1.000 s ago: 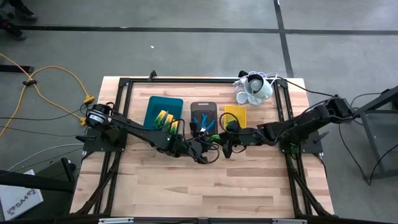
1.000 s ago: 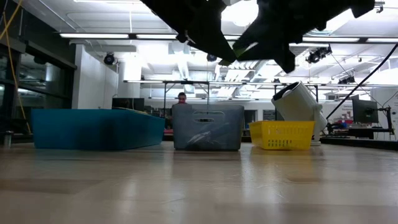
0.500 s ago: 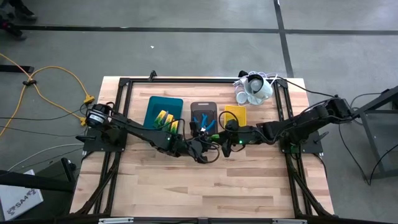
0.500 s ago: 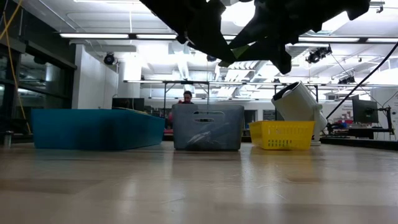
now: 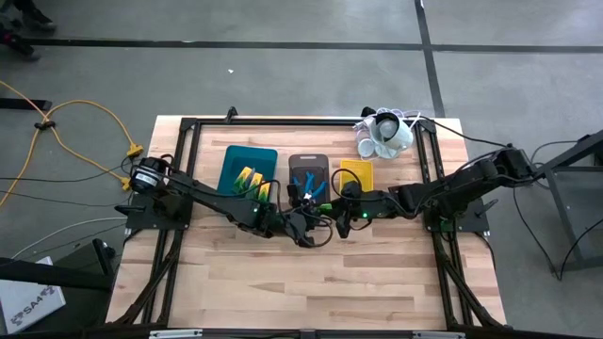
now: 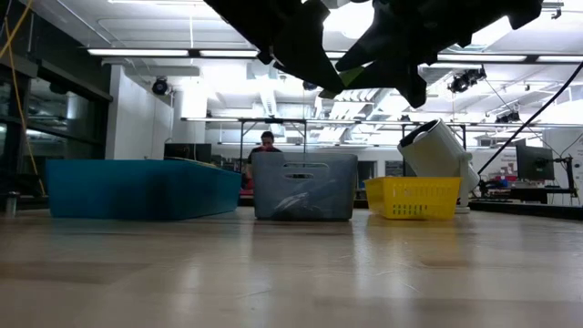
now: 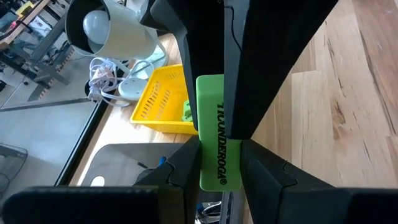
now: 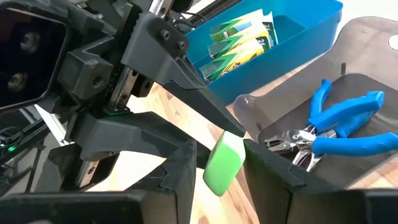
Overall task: Pick & Place School Supplies
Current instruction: Put the green eraser into the yellow bin
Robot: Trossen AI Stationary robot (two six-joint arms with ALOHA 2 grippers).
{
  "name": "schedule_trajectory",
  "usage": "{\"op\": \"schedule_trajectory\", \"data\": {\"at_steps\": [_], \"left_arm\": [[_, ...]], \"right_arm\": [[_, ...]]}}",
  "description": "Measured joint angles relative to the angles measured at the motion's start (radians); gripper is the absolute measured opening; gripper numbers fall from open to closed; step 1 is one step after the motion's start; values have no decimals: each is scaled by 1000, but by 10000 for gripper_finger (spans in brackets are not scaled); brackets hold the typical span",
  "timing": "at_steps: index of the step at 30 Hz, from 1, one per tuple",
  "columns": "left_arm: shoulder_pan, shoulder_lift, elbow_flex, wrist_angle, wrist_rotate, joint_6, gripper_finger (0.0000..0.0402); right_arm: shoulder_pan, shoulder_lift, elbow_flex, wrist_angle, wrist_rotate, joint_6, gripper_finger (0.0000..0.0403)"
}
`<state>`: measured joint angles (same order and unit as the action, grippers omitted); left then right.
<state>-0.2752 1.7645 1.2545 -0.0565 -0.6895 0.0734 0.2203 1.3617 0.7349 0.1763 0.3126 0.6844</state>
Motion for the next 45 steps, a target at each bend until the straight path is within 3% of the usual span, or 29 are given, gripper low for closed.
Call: {"op": "schedule_trajectory", "data": {"at_steps": [16,30,45], "left_arm": [[0,0,0,-3,-2,-2,93],[-4,0,0,-5,-2,-2,94],[-3,0,0,-3,38,5,156]], "right_arm": [[0,0,0,-7,3,-7,66],[0,0,0,-8,-3,-8,62],[0,0,0,-6,-4,-27,44]]}}
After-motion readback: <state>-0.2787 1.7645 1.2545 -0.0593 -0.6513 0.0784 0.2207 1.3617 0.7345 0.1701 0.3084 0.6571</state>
